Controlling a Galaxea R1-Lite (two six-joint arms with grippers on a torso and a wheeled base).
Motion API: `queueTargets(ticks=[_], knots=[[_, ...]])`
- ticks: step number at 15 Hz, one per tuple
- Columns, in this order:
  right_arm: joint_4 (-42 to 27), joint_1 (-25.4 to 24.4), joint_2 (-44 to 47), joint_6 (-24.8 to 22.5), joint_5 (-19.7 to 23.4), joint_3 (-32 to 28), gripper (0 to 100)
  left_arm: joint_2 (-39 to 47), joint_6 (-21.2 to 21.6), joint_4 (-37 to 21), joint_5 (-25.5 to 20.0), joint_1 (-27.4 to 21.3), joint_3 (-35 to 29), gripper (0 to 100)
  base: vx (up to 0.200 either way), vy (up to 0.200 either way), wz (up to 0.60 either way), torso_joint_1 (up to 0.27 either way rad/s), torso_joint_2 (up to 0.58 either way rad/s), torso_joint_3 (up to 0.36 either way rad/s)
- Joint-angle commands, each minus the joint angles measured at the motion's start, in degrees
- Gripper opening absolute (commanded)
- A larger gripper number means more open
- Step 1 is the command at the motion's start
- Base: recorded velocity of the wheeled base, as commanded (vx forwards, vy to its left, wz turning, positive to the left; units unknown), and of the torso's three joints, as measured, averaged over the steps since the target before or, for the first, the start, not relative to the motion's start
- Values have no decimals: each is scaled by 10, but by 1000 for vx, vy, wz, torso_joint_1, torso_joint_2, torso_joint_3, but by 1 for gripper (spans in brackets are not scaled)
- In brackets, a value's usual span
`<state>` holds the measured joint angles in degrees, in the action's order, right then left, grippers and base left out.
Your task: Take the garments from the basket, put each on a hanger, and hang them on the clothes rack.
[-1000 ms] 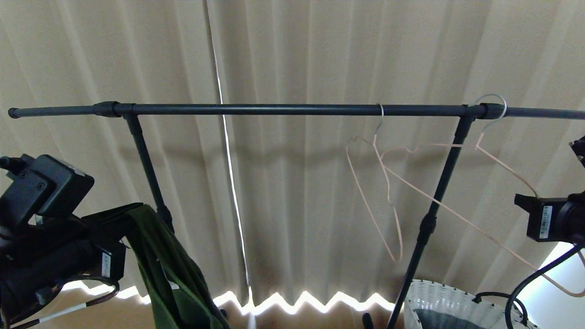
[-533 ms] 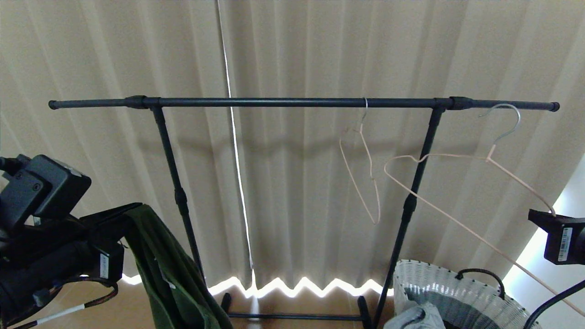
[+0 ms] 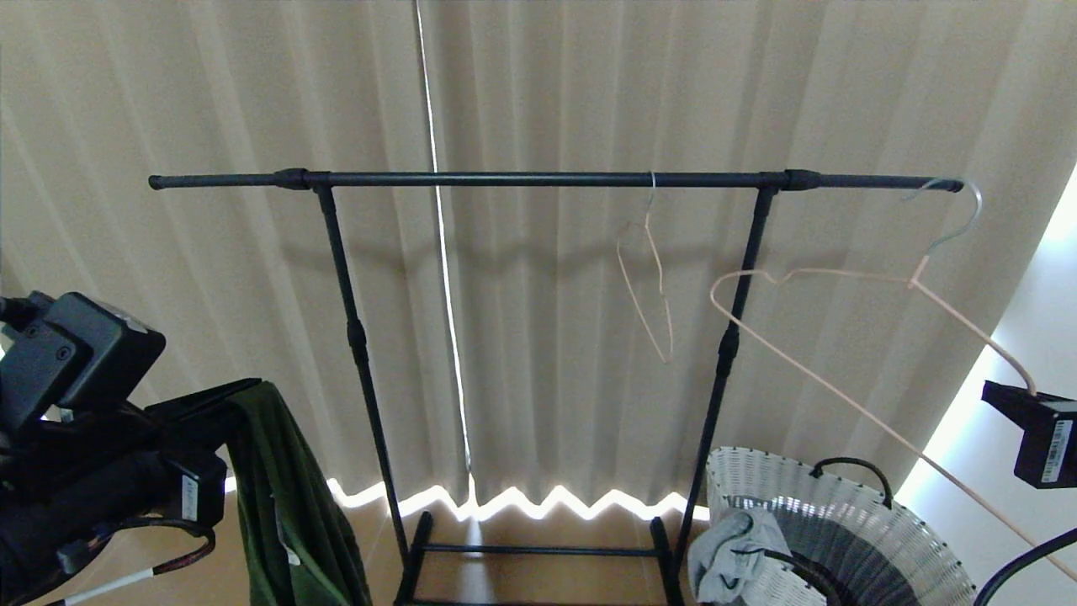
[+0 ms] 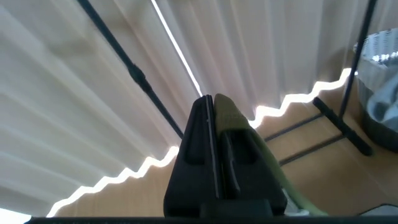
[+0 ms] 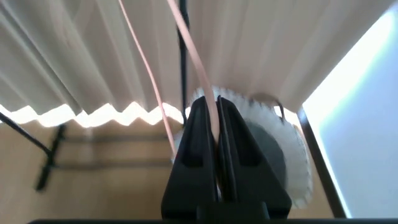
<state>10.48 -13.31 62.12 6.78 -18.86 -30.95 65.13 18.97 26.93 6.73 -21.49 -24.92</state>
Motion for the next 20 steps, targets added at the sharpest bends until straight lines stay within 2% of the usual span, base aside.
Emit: queueTargets(ticks=[1, 2, 6, 10, 15, 20], knots=[[29, 0, 3, 0, 11, 1, 0, 3, 0, 0, 0, 0, 0, 0, 0, 0, 0, 0, 0, 0], [53, 0, 2, 1, 30, 2, 0, 3, 0, 0, 0, 0, 0, 0, 0, 0, 0, 0, 0, 0], [81, -4, 0, 3, 88, 19, 0, 3, 0, -1, 0, 0, 0, 0, 0, 0, 0, 0, 0, 0], [90, -13, 2, 1, 100, 31, 0, 3, -1, -1, 0, 0, -1, 0, 0, 0, 0, 0, 0, 0], [90, -14, -10, -1, 107, 56, 0, 7, -3, -1, 0, 0, 22, 0, 0, 200, 0, 1, 3, 4], [89, -14, -10, -2, 146, 68, 0, 21, 5, 0, 0, -2, 29, 0, 0, 40, 0, 4, 3, 0]])
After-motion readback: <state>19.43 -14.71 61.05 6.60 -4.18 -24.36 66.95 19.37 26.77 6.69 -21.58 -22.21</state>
